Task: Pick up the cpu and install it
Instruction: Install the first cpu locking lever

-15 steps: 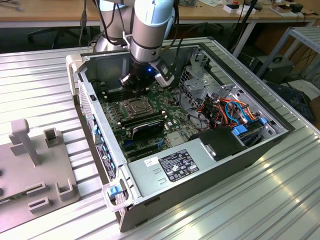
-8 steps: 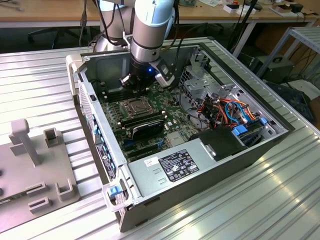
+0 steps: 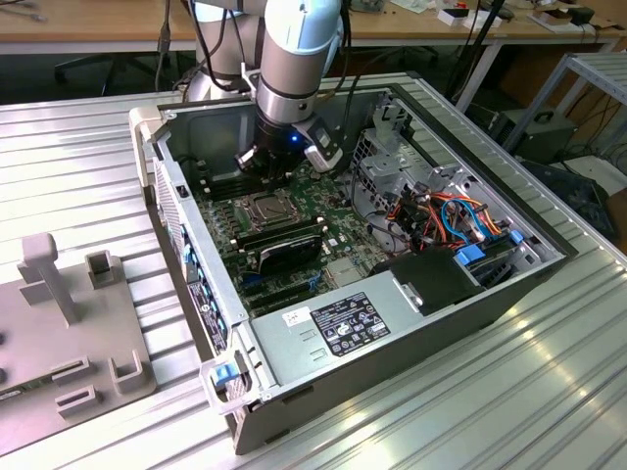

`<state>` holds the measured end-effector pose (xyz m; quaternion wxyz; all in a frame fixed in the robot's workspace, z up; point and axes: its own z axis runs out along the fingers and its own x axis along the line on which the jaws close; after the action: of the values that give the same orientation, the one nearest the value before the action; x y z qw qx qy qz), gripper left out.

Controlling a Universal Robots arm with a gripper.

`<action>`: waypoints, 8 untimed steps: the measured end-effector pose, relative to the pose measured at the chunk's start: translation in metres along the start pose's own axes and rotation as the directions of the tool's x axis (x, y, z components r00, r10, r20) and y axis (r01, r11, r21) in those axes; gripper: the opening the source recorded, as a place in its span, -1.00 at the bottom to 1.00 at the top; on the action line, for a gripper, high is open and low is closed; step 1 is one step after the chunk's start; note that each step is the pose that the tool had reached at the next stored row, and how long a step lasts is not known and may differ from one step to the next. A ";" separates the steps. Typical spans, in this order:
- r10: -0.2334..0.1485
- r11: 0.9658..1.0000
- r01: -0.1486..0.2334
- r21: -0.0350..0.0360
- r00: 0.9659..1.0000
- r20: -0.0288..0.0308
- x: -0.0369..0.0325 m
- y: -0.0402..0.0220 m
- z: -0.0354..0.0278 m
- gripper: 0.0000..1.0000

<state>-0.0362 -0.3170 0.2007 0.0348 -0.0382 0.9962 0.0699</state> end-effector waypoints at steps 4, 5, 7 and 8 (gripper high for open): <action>0.000 1.000 0.000 0.000 1.000 0.000 -0.0001 0.0006 -0.0009 -0.79; 0.000 1.000 0.000 0.000 1.000 0.001 -0.0003 0.0008 -0.0024 -0.79; 0.000 1.000 0.000 0.000 1.000 0.000 -0.0004 0.0012 -0.0057 -0.79; 0.000 1.000 0.000 0.000 1.000 0.000 -0.0006 0.0015 -0.0077 -0.79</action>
<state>-0.0363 -0.3165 0.2086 0.0348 -0.0382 0.9962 0.0700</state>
